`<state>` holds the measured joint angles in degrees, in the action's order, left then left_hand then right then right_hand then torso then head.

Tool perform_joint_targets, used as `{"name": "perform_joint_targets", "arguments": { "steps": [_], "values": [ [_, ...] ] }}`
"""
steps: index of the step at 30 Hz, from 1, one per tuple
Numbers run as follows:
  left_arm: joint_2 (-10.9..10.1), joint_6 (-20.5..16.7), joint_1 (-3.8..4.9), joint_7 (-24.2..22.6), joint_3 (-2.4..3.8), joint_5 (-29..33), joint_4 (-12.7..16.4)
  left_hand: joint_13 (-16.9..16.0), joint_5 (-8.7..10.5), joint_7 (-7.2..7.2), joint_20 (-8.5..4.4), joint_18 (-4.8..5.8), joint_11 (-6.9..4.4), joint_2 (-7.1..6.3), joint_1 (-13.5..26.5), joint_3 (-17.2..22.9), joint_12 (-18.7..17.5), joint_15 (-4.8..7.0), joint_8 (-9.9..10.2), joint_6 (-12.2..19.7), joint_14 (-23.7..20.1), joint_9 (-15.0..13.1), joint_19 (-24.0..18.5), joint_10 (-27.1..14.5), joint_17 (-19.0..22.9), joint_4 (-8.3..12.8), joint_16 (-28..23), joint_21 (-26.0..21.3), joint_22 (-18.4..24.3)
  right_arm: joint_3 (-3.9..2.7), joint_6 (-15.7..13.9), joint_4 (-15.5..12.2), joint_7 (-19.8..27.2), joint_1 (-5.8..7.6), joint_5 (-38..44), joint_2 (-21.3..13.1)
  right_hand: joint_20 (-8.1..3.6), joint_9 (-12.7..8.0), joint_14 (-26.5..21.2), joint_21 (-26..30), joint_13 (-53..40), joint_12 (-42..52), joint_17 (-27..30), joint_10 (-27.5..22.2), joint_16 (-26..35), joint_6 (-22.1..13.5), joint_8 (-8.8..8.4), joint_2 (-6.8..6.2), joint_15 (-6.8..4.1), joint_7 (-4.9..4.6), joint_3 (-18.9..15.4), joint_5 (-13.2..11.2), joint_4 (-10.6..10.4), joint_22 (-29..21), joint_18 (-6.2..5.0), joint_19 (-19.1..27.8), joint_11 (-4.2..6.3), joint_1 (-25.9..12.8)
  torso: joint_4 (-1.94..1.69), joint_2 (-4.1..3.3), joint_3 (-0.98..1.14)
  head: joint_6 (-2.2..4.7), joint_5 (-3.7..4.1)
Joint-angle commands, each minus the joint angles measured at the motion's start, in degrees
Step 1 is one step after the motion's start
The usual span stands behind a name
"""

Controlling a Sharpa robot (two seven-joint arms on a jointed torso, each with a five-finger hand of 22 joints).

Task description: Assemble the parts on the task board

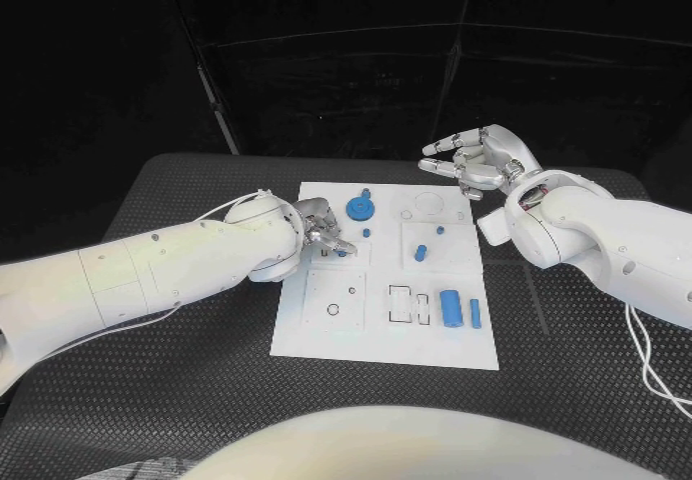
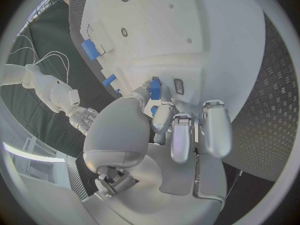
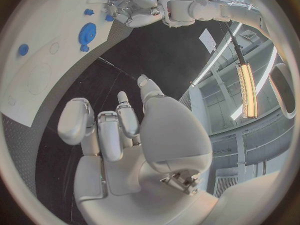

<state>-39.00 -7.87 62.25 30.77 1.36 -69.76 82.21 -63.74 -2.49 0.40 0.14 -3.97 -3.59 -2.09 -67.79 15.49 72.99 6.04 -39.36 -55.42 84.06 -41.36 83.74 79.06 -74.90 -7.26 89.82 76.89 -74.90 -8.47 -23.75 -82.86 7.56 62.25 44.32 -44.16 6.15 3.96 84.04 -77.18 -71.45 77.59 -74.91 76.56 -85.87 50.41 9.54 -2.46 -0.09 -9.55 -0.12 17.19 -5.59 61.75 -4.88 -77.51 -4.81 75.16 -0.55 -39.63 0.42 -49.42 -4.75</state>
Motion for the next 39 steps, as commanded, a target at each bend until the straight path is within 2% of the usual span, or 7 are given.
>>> {"name": "perform_joint_targets", "arguments": {
  "steps": [1, 28, 34, 39],
  "values": [
    [-0.1, 1.6, -0.24, 0.4, -0.16, -0.3, 0.1, -0.1, -0.23, -0.31, 0.01, 0.89, 0.02, -0.15, -0.6, -0.2, 0.3, 0.27, -0.2, 0.0, 5.9, 0.0, 0.3, 0.2, -15.1, 0.1, 0.2, 0.3, -7.4, -0.04, 0.3, -0.1, 0.5, 0.08, 0.1, 0.0, -0.07, 0.0, 3.8, 0.3, 0.1, 0.1, -4.9, -0.3, 0.4, -0.2, 0.28, -0.08, 0.16, 0.01, -0.3, 0.1, 0.0, -0.1, -0.49, 0.4, 0.24, -0.5, 0.01, -0.03, 0.00, -0.03, 0.00],
    [-0.5, 2.1, -0.27, 0.5, -0.15, -0.2, 0.3, 0.0, -0.22, -0.35, -0.02, 0.89, -0.03, -0.36, -0.3, -0.5, 0.3, 0.30, -0.4, -0.2, 5.9, 0.0, 0.3, 0.2, -15.1, 0.0, 0.2, 0.3, -7.4, -0.04, 0.2, -0.1, 0.5, 0.08, 0.1, 0.1, -0.07, 0.0, 3.8, 0.3, 0.1, 0.1, -4.9, -0.3, 0.4, -0.2, 0.28, -0.08, 0.16, 0.01, -0.3, 0.1, 0.0, -0.1, -0.49, 0.4, 0.24, -0.5, 0.05, -0.02, 0.00, -0.34, -0.07],
    [-0.5, 2.1, -0.27, 0.5, -0.15, -0.2, 0.1, 0.1, -0.22, -0.21, -0.02, 0.89, 0.08, -1.16, 2.6, -2.6, 0.2, 0.25, -0.6, -0.3, 5.9, -0.1, 0.3, 0.2, -15.1, -1.6, 0.2, 0.2, -7.4, -0.04, 0.2, -0.1, 0.5, 0.08, 0.1, 0.1, -0.07, 0.0, 3.7, 0.3, 0.2, 0.1, -4.8, -0.4, 0.4, -0.2, 0.34, -0.09, 0.15, 0.01, -0.4, 0.0, 0.0, -0.2, -0.50, 0.4, 0.24, -0.5, 0.01, -0.04, 0.01, -0.32, -0.05],
    [-0.5, 1.9, -0.27, 0.5, -0.15, -0.2, 0.0, 0.1, -0.23, -0.14, 0.01, 0.92, 0.17, -0.84, 6.0, -4.6, 0.3, 0.21, -0.9, -0.4, 5.9, -0.2, 0.4, 0.2, -15.1, -3.9, 0.2, 0.3, -7.5, -0.04, 0.1, 0.0, 0.5, 0.08, 0.1, 0.1, -0.07, 0.0, 3.7, 0.4, 0.2, 0.0, -4.8, -0.4, 0.4, -0.3, 0.34, -0.10, 0.16, 0.01, -0.4, 0.0, 0.0, -0.2, -0.51, 0.4, 0.24, -0.5, 0.01, -0.04, -0.01, -0.30, -0.05]
  ]
}}
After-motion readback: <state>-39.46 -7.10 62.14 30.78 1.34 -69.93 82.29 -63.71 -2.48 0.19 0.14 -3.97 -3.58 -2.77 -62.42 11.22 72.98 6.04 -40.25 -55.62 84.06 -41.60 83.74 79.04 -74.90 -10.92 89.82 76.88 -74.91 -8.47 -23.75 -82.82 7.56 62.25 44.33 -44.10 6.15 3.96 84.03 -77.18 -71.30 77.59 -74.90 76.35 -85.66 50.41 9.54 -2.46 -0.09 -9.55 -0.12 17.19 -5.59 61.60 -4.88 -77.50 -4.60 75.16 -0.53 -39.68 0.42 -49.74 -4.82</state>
